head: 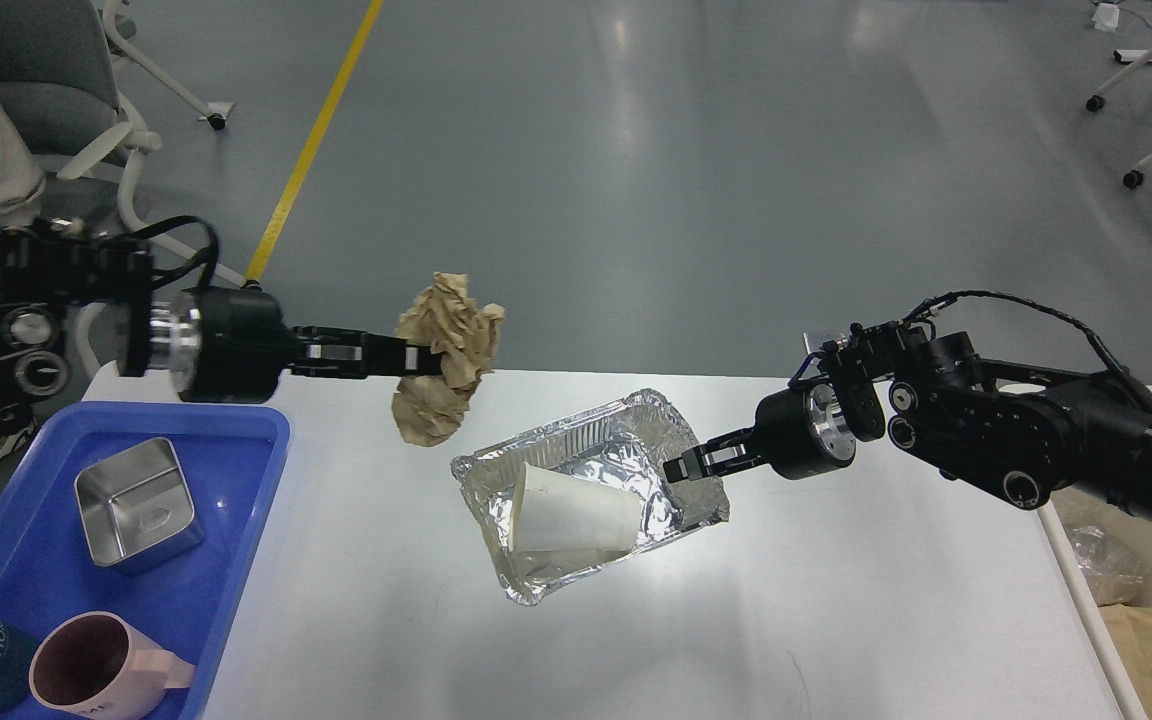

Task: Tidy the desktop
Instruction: 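Lower the cloth into the foil tray and release it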

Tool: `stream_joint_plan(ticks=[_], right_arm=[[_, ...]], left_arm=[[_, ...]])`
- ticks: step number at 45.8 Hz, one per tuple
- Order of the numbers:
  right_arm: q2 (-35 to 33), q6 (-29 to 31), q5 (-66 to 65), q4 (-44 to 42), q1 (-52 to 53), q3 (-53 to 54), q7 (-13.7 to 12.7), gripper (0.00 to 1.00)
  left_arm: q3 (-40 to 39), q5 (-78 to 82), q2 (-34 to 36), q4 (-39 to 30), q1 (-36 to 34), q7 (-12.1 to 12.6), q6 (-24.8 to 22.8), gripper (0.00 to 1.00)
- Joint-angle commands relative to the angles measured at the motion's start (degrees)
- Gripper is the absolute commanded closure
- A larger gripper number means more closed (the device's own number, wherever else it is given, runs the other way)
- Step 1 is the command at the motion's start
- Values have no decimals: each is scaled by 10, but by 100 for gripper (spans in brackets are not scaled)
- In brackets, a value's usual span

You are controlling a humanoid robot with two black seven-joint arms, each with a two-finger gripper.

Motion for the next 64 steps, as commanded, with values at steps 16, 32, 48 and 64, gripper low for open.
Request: stream_joint_plan(ticks=[16,32,48,64], right_arm=[[-4,0,0,9,-1,4,1,100],[-8,-1,0,8,-2,8,2,100],[-8,-1,0,8,-2,8,2,100],[-16,-2,25,7,-6,10,3,100]], left_arm=[[-7,13,-273,199,51,-3,26,96],[22,98,-298,214,51,-3,68,96],[27,93,-294,214,51,0,85,19],[-34,43,-256,214,48,-2,83,13]])
